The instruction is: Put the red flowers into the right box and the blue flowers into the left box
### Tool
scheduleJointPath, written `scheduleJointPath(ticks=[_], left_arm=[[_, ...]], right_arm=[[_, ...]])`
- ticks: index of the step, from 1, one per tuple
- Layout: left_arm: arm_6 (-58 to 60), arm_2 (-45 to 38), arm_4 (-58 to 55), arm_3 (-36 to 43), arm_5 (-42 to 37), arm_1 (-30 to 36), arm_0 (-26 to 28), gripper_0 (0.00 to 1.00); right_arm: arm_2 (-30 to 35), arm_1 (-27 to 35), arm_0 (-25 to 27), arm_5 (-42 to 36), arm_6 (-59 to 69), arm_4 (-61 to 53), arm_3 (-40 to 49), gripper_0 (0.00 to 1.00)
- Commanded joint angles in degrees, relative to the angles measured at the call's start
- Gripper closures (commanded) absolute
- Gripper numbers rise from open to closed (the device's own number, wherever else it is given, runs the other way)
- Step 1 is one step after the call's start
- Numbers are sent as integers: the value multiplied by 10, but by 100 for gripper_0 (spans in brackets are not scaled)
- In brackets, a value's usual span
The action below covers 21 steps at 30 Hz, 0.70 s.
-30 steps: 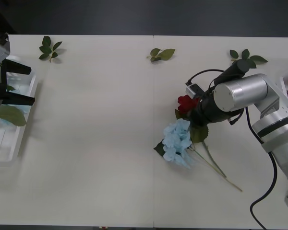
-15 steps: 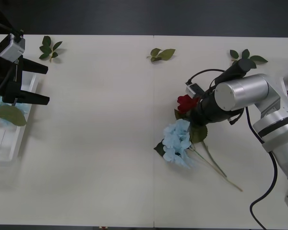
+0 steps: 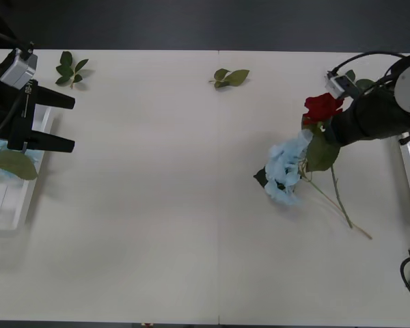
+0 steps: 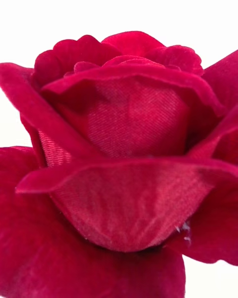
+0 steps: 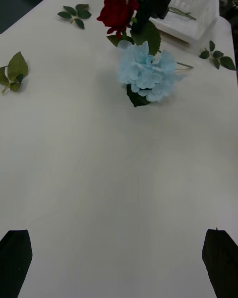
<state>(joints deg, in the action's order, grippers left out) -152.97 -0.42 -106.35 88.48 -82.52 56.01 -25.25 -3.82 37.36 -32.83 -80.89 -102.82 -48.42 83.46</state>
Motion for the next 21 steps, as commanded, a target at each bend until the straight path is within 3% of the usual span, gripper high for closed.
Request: scheduleJointPath(ticks=[1, 9, 10, 11, 13, 16, 21], left_arm=[[-20, -6, -10, 1, -8, 14, -13, 0], [-20, -6, -11, -26, -10, 8, -15, 0], [-20, -6, -10, -33, -10, 8, -16, 0], [-20, -6, -8, -37, -10, 8, -17, 0], [-20, -6, -2, -38, -10, 8, -19, 0], [-20, -6, 0, -38, -10, 8, -21, 0], [-20, -6, 1, -38, -6, 8, -21, 0]], right_arm=[[4, 49, -21, -1, -19, -7, 16, 100], [3, 69, -20, 12, -26, -13, -31, 98], [4, 69, -20, 19, -29, -12, -38, 78], [3, 69, -20, 28, -33, -11, -45, 51], [1, 69, -20, 41, -38, -11, -56, 20], [-2, 69, -20, 57, -46, -12, -71, 2], [-3, 70, -21, 65, -56, -11, -89, 0]])
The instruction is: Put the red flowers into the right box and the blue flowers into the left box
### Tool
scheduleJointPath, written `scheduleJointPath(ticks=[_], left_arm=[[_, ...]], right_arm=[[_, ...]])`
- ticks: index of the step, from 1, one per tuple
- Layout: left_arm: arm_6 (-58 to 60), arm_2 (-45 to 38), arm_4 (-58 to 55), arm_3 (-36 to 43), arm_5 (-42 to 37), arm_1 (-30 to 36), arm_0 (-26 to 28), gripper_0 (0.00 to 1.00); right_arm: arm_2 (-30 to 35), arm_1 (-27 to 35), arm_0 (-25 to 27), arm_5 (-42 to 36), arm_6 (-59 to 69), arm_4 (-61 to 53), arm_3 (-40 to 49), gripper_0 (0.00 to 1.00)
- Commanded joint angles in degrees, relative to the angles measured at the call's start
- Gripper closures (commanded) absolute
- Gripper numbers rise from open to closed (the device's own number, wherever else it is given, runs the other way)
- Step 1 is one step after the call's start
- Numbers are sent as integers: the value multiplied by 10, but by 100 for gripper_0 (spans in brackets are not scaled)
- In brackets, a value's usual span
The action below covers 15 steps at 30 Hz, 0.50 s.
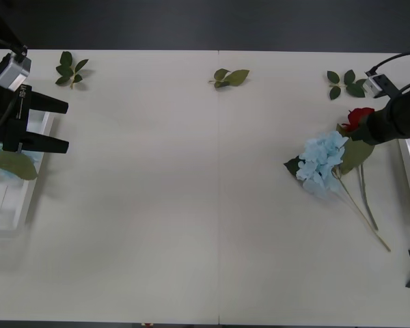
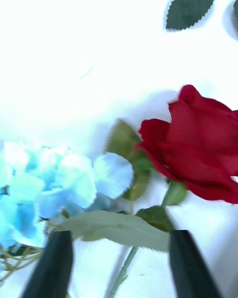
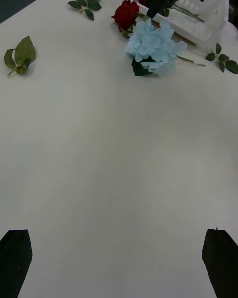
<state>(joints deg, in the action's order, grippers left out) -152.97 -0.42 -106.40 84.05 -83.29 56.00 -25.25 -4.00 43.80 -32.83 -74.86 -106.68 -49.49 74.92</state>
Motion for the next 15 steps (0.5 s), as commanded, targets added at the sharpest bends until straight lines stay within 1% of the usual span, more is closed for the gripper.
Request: scheduleJointPath(ticks=[1, 8, 15], left_arm=[[-20, -6, 1, 6, 1, 8, -21, 0], [-20, -6, 1, 6, 1, 8, -21, 0], [-20, -6, 1, 6, 1, 8, -21, 0]], right_arm=[[-1, 6, -20, 5, -19, 0, -5, 0], [0, 19, -21, 6, -7, 22, -17, 0], [21, 21, -22, 12, 9, 17, -71, 0]])
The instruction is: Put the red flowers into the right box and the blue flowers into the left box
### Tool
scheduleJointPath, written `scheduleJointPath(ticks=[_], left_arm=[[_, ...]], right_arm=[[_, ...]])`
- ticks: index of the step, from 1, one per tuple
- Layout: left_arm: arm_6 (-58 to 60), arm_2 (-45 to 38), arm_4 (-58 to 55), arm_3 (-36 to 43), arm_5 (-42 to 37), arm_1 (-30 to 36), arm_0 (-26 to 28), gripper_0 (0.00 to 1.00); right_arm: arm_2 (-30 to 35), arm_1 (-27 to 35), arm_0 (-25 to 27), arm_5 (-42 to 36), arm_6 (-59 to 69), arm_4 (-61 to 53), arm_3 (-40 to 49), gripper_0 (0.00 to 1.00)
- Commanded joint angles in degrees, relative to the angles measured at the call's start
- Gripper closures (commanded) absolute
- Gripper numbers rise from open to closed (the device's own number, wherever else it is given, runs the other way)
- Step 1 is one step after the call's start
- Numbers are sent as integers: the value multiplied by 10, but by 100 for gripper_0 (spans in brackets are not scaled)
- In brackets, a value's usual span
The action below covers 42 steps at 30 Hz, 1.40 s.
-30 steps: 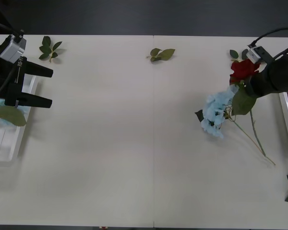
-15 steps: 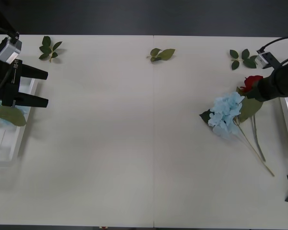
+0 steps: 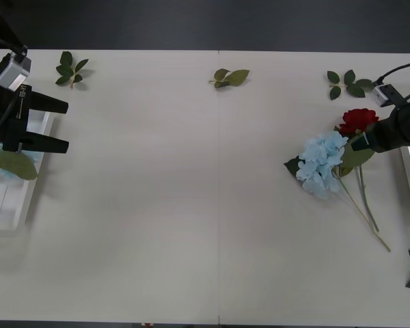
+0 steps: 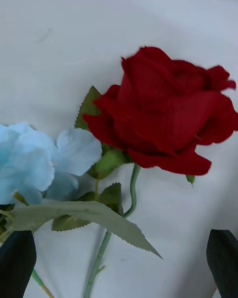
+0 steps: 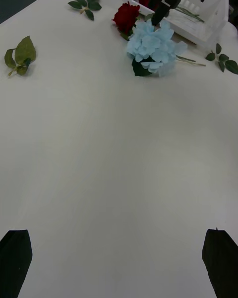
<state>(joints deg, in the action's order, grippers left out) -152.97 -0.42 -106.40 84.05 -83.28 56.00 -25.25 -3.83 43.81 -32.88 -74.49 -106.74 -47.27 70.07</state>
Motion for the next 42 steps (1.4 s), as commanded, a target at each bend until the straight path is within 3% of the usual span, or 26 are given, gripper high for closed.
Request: scheduleJointPath(ticks=[1, 14, 24, 42], left_arm=[[-20, -6, 1, 6, 1, 8, -21, 0], [-20, -6, 1, 6, 1, 8, -21, 0], [-20, -6, 1, 6, 1, 8, -21, 0], [-20, -6, 1, 6, 1, 8, -21, 0]], right_arm=[[24, 22, -22, 6, 12, -8, -26, 0], [59, 55, -22, -51, 148, -66, -4, 0], [29, 58, -22, -4, 204, -7, 2, 0], [28, -37, -22, 56, 196, 123, -1, 3]])
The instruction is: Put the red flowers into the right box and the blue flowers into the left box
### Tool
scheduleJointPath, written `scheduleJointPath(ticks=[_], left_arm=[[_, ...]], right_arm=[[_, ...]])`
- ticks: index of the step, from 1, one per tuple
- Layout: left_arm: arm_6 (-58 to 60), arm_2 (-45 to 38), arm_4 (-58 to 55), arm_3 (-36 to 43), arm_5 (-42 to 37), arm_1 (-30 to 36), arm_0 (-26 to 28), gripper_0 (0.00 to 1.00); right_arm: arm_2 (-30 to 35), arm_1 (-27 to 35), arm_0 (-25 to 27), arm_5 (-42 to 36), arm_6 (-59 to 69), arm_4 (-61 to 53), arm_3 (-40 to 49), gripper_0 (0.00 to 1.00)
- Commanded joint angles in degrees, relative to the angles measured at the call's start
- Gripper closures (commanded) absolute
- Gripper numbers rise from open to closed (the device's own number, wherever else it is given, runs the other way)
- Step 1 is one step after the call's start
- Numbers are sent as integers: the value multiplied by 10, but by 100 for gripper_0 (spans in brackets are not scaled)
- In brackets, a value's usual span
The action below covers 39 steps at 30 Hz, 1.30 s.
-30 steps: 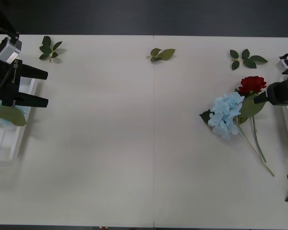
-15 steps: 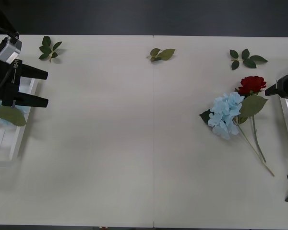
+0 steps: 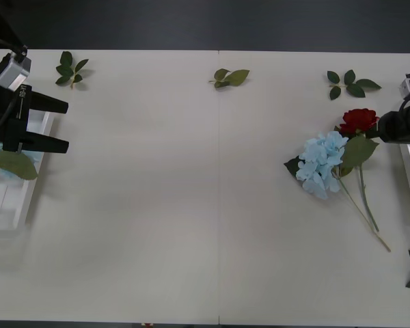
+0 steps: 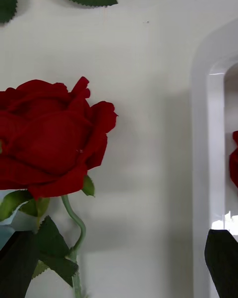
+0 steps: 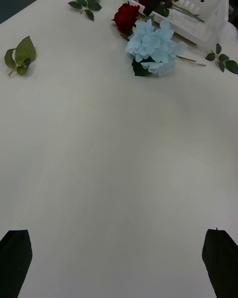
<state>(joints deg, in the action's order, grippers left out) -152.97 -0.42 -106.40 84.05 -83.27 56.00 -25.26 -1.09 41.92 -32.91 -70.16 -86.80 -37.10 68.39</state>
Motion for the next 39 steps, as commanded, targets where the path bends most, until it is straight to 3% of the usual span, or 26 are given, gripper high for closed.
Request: scheduleJointPath(ticks=[1, 39], left_arm=[[-20, -6, 1, 6, 1, 8, -21, 0], [-20, -6, 1, 6, 1, 8, -21, 0]], right_arm=[[0, -21, -22, 13, -4, 27, 16, 3], [-10, -95, -21, 95, -34, 138, -48, 7]])
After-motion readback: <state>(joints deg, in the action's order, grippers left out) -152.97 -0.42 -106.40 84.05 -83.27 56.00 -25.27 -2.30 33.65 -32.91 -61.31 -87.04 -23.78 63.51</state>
